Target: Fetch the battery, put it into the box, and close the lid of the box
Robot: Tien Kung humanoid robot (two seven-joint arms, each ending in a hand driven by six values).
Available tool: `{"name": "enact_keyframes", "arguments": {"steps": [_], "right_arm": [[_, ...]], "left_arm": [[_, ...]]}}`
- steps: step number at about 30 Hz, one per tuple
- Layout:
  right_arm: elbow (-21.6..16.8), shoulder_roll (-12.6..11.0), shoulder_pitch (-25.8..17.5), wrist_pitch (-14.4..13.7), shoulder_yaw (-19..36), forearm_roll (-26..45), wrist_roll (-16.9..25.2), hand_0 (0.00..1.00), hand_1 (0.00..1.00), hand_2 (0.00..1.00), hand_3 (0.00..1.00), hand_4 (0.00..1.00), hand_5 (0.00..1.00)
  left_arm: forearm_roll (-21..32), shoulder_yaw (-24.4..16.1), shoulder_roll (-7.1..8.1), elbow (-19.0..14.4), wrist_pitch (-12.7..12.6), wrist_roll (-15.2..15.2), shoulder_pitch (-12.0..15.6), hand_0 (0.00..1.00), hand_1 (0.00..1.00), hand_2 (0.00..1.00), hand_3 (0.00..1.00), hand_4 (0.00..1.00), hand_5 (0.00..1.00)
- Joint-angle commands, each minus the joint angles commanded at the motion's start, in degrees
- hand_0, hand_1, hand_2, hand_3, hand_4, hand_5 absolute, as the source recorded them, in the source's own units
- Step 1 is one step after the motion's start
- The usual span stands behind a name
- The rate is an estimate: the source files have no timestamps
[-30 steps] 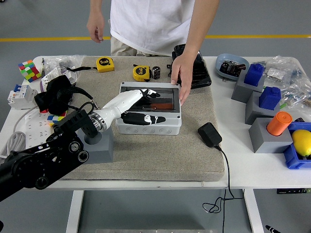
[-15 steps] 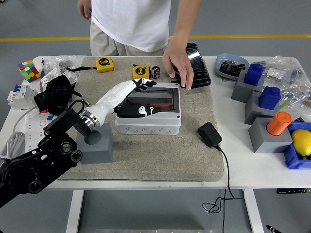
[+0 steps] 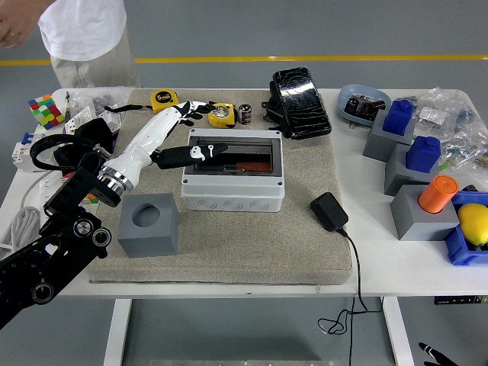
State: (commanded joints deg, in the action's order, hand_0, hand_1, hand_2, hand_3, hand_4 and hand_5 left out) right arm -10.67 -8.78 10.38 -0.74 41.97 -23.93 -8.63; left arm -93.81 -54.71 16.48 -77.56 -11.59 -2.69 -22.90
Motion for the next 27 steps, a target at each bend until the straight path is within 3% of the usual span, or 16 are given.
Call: {"name": "enact_keyframes", "arguments": {"steps": [5,12,21,27], "right_arm": [[0.1,0.1,-0.8,0.1,1.1,-0.7,0.0,0.651,0.672,0.689,0.580,0.957,0.544],[0.2,0.6,-1.2,0.0,1.8,-0.9,0.3,0.651,0.672,0.688,0.580,0.957,0.543],[0.4,0.5,-1.7,0.0,4.6,-3.4,-0.6,0.651,0.671,0.688,0.580,0.957,0.544],[0.4,0.7,-1.8,-0.1,4.6,-3.3,-0.6,0.651,0.672,0.688,0.579,0.958,0.546]], "left_arm": [[-0.2,-0.6,0.34,-0.6,0.4,0.5,1.4,0.688,0.786,0.815,0.796,0.998,0.685],[-0.5,-4.4,-0.98,-1.2,0.6,0.3,4.3,0.685,0.785,0.813,0.794,0.998,0.673],[-0.2,-9.2,-1.40,-1.2,0.8,0.3,5.8,0.688,0.785,0.810,0.791,0.998,0.670],[7.3,-11.9,-1.75,-0.9,2.0,-2.4,6.8,0.691,0.782,0.810,0.789,0.998,0.659]]}}
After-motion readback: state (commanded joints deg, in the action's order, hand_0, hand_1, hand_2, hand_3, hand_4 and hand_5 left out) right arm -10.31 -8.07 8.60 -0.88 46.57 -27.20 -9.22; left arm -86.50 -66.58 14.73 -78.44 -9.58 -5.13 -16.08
